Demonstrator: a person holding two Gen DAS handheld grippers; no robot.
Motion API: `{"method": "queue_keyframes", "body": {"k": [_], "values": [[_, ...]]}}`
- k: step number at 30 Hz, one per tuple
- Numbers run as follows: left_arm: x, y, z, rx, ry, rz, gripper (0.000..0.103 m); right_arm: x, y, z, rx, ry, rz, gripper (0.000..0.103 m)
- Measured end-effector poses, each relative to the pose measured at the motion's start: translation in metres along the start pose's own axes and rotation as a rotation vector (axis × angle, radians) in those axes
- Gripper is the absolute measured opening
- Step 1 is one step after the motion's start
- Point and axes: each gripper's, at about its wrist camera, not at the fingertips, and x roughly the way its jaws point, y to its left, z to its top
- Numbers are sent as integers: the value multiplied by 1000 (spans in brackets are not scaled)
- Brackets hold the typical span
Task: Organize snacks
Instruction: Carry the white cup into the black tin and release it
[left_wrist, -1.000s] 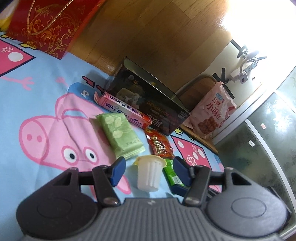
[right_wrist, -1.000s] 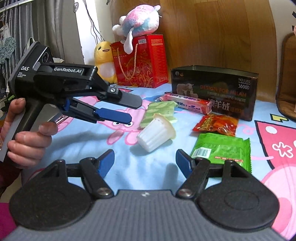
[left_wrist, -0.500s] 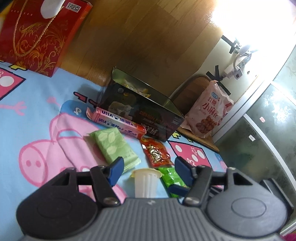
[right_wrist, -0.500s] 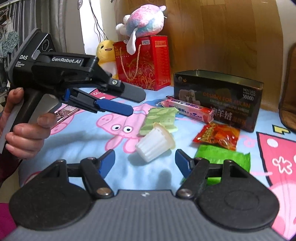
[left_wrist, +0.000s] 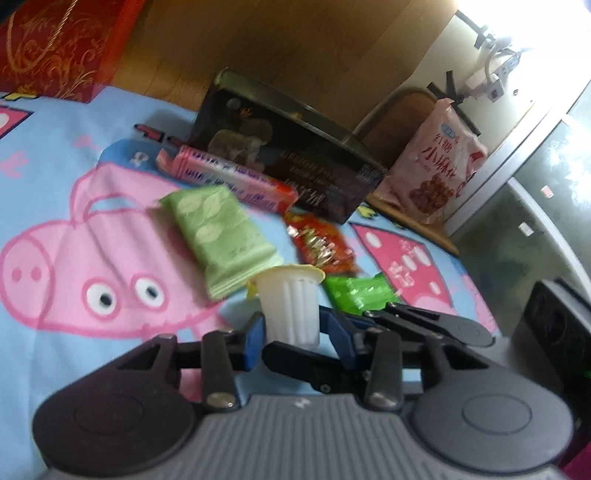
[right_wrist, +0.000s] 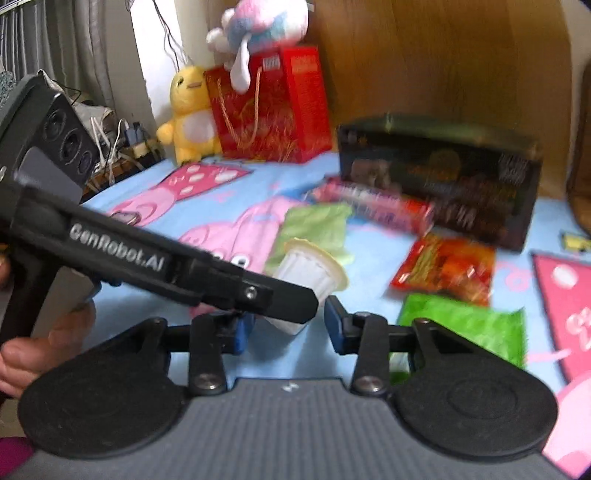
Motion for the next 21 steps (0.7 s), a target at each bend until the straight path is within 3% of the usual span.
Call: {"method": "queue_keyframes", "body": {"k": [5, 10, 15, 21], "values": [[-11, -23, 33, 73, -71, -44, 37, -22, -6, 28, -59, -130, -61, 43], [5, -50, 91, 140, -163, -1, 37, -3, -34, 73, -100, -217, -136, 43], [43, -39, 139, 68, -189, -1, 37, 38, -76, 101, -33, -214, -139, 43], [79, -27, 158, 39, -192, 68, 39, 71, -93, 108, -22, -172, -163, 45]]}}
